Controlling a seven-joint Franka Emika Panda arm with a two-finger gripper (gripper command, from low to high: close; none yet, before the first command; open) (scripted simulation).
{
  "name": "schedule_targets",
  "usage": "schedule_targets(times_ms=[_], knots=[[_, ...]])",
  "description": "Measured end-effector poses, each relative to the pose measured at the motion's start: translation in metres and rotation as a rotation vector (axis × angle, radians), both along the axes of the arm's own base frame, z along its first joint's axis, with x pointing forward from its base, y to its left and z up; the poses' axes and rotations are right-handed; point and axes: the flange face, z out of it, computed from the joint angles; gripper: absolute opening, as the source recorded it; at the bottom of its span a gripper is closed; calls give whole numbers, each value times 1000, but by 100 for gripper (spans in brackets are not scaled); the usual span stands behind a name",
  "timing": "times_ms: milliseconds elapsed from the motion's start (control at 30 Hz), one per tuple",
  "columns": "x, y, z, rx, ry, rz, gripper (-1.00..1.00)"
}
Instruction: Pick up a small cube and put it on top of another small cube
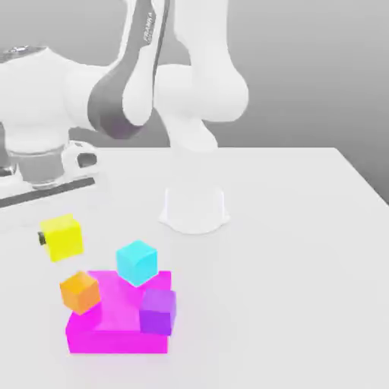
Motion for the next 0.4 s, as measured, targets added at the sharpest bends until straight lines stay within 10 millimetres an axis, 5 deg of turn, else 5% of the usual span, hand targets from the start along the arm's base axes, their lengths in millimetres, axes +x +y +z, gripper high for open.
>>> schedule_targets(times_ms=[100, 267, 300, 400], knots=[[11, 14, 4, -9, 14, 69, -100], [14, 16, -43, -12, 19, 85, -100], [14, 17, -51, -10, 17, 86, 100], [14, 18, -51, -10, 17, 88, 100]])
